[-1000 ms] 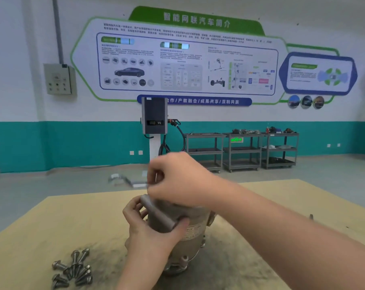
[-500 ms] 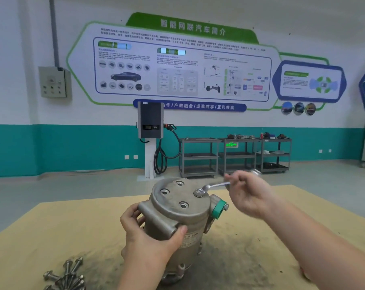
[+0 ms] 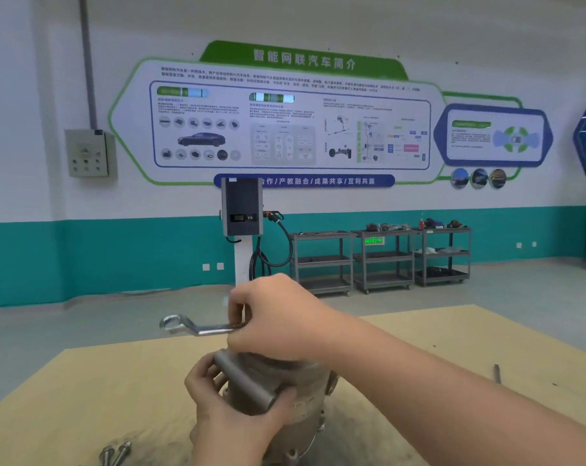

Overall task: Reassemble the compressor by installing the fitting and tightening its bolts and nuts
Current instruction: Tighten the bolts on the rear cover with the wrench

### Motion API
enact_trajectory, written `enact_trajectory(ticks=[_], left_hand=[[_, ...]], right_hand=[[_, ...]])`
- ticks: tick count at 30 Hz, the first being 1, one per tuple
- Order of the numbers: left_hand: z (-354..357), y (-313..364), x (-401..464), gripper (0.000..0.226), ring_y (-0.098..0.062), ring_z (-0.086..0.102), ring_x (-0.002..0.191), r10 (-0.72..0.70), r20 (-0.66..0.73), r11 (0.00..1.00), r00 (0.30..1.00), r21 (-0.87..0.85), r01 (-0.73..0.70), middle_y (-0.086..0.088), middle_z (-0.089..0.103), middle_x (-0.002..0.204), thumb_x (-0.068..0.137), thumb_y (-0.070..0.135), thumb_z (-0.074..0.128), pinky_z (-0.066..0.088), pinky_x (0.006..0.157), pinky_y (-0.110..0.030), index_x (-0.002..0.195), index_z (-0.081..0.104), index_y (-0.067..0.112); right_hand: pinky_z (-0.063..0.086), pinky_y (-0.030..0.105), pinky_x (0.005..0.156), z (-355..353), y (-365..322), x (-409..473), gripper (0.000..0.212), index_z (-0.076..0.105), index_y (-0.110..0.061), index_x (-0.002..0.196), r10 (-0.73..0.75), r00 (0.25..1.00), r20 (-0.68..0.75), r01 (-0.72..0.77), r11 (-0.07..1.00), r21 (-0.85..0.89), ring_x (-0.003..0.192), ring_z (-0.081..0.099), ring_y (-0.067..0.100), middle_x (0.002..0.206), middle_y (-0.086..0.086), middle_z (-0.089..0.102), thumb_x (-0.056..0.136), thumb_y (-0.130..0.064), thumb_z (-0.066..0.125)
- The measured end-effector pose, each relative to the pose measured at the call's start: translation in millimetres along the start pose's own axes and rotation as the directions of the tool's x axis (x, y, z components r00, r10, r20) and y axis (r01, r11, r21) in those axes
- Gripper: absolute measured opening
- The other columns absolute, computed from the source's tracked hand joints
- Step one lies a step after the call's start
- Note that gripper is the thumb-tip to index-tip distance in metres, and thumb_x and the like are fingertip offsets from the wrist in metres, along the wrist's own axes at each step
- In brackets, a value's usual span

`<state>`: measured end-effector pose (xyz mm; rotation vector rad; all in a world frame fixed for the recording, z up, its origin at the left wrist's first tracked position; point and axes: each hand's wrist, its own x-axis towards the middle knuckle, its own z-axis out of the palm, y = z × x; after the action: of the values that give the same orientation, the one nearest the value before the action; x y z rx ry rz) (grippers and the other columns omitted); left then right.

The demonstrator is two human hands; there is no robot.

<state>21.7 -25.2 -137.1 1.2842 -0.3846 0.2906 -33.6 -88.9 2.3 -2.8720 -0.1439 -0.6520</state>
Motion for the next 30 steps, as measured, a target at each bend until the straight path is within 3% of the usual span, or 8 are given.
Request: enact_trajectory(ticks=[4,8,11,14,20,23,26,30], left_hand=[[-3.0,-5.6,-5.0,0.099,-0.01,0.054,0.094,0.027,0.019,1.0,0.999,-0.016,-0.027,0.028,0.044,0.104,0.029,0.021,0.081,0.044,0.103,-0.049,0.115,0.033,0.024],[-8.0,-3.1,-9.3,0.1,0.016,0.044,0.093,0.037,0.065,0.999,0.997,0.028,-0.039,0.032,0.041,0.106,0.041,0.013,0.095,0.043,0.105,-0.045,0.114,0.029,0.032],[-7.4,-2.7,-8.0,0.097,0.018,0.041,0.092,0.026,0.084,0.996,0.996,0.081,-0.033,0.035,0.038,0.103,0.05,0.011,0.095,0.042,0.105,-0.045,0.112,0.026,0.038],[-7.7,-5.9,-7.1,0.095,0.019,0.042,0.094,0.041,0.087,0.995,0.995,0.089,-0.049,0.038,0.037,0.103,0.05,0.013,0.096,0.04,0.107,-0.044,0.109,0.027,0.042],[-8.0,-2.4,-6.7,0.095,-0.008,0.051,0.097,0.064,0.061,0.995,0.996,0.076,-0.068,0.034,0.037,0.105,0.052,0.004,0.093,0.041,0.106,-0.048,0.116,0.028,0.029],[-8.1,-1.6,-7.1,0.096,-0.009,0.054,0.097,0.073,0.06,0.995,0.996,0.057,-0.077,0.031,0.039,0.104,0.049,0.006,0.095,0.041,0.103,-0.041,0.115,0.028,0.026],[-7.3,2.7,-10.0,0.106,-0.015,0.054,0.1,0.075,0.074,0.996,0.994,0.043,-0.078,0.033,0.04,0.106,0.025,0.043,0.083,0.039,0.098,-0.035,0.114,0.027,0.03],[-3.5,0.1,-15.2,0.101,-0.007,0.058,0.099,0.005,0.009,1.0,1.0,0.02,-0.005,0.024,0.05,0.105,0.024,0.052,0.081,0.044,0.094,-0.037,0.109,0.028,0.042]], right_hand=[[0.054,0.021,0.052,-9.8,29.4,60.6,0.009,0.059,-0.001,0.078,0.345,0.911,0.226,-0.407,0.839,0.361,0.053,0.058,0.012,0.074,0.011,0.064,0.086,-0.002,0.061],[0.047,0.016,0.042,-19.9,82.5,47.3,0.016,0.054,0.0,0.081,0.569,0.719,0.399,-0.603,0.226,0.765,0.051,0.055,0.008,0.073,0.01,0.057,0.095,-0.006,0.058],[0.047,0.016,0.037,-23.9,114.9,7.1,0.012,0.053,0.007,0.095,0.568,0.642,0.515,-0.296,-0.436,0.85,0.045,0.064,0.013,0.062,0.021,0.059,0.096,-0.005,0.053],[0.047,0.018,0.035,-15.7,125.3,-38.9,0.01,0.054,0.005,0.102,0.568,0.682,0.461,-0.036,-0.603,0.797,0.044,0.064,0.014,0.06,0.019,0.061,0.095,-0.002,0.052],[0.043,0.024,0.048,24.7,90.1,-99.3,0.011,0.055,-0.004,0.088,0.664,0.746,0.057,0.183,-0.286,0.941,0.053,0.058,0.017,0.067,0.01,0.065,0.086,0.002,0.047],[0.043,0.024,0.057,37.5,73.2,-118.9,0.014,0.057,-0.008,0.091,0.582,0.758,-0.296,0.228,0.188,0.955,0.067,0.062,0.017,0.081,0.01,0.071,0.088,0.005,0.055],[0.046,0.02,0.059,38.4,57.1,-122.9,0.021,0.061,-0.02,0.088,0.178,0.786,-0.592,0.23,0.804,0.548,0.067,0.06,0.011,0.077,-0.005,0.066,0.085,0.001,0.063],[0.04,0.03,0.054,17.5,26.5,-87.6,0.011,0.055,-0.017,0.08,-0.257,0.904,-0.341,0.248,0.966,-0.069,0.061,0.044,0.017,0.073,-0.004,0.056,0.078,-0.022,0.065]])
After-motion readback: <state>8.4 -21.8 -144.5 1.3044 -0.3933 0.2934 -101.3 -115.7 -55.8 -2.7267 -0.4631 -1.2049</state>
